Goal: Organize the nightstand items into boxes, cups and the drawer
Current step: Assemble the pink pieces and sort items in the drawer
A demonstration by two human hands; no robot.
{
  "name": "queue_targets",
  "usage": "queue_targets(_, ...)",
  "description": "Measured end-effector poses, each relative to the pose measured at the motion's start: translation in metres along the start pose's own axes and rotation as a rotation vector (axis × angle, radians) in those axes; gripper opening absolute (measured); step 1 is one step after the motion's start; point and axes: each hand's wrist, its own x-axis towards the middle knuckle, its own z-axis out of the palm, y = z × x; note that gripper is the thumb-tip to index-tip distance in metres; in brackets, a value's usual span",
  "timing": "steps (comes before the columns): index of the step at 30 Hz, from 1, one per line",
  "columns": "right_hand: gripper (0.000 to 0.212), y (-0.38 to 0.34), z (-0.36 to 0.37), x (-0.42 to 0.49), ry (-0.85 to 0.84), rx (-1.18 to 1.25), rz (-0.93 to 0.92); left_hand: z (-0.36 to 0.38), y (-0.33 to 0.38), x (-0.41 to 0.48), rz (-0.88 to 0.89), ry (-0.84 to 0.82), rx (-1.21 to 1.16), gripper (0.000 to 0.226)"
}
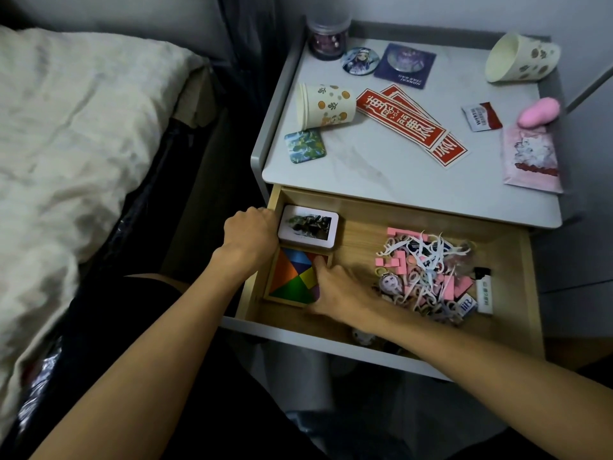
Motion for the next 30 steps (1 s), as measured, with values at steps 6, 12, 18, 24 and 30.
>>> queue_targets(6,0.058,0.001,0.002,0.002,0.018,-0.096,-0.058,-0.003,0.004,-0.005,-0.03,-0.025,0.03,0.027)
queue_targets(12,0.055,0.011,-0.008,-0.006,-0.025,0.078,-0.074,0.0,0.008,-0.01,-0.082,0.066,0.039,0.024)
queue_targets(18,0.007,0.074,-0.079,-0.057,0.105,-0.087,-0.026,-0.013,0.036,-0.026,0.246,0.331,-0.186,0.028)
queue_targets(24,0.043,0.145,-0.126,-0.085,0.028,-0.303,0.021,-0.009,0.096,-0.01,0.675,0.136,-0.237,0.037)
queue_targets(30,0.07,0.158,-0.107,-0.081,0.015,-0.561,-0.13,0.001,0.164,0.017,0.784,0.069,-0.013,0.059)
